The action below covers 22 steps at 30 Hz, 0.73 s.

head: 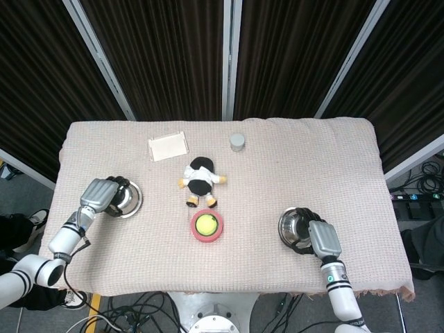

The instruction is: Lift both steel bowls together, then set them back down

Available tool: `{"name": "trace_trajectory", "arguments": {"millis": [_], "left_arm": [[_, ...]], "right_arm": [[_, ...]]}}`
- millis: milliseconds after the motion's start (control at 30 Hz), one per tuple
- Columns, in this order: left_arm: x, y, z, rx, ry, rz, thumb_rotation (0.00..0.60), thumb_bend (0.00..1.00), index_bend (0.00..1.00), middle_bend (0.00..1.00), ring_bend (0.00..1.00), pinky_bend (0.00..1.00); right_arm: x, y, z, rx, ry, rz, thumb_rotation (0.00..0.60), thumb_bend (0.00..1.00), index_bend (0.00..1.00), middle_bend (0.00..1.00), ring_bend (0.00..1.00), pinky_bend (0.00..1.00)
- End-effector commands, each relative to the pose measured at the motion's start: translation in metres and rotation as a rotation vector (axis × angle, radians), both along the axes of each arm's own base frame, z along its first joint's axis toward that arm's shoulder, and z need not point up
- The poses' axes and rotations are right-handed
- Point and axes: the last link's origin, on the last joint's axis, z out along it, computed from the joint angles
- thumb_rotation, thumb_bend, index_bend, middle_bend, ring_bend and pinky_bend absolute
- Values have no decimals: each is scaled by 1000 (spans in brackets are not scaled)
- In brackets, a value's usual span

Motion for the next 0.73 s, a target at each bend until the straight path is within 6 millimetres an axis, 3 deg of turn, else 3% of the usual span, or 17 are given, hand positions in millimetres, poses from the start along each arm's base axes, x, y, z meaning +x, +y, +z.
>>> {"name": "trace_trajectory", "arguments": {"millis": [33,100,400,500,567,733], "left_arm": [[2,2,4,42,-38,-18,600,22,51,0,0,170],[1,2,7,56,-44,-28,600,8,27,0,0,129],[4,-10,33,144,-67,-38,600,0,7,0,0,101],[1,-37,52,339,-125,-35,600,0,8,0,0,100],[-5,-68,62,522,-148,-23,600,0,9,0,0,98],[-23,-129,59,635,-133,61,600,0,11,0,0,98]], "right_arm": [[0,-2,1,44,-20,-5,600,27,34,42,8,80],[0,-3,2,45,-28,-3,600,1,0,0,0,5],[5,-2,17,-41,-68,59,600,0,0,0,0,0],[2,1,32,-155,-40,118,600,0,0,0,0,0],[-3,4,43,-274,27,179,600,0,0,0,0,0],[-18,5,51,-398,107,215,600,0,0,0,0,0]]}}
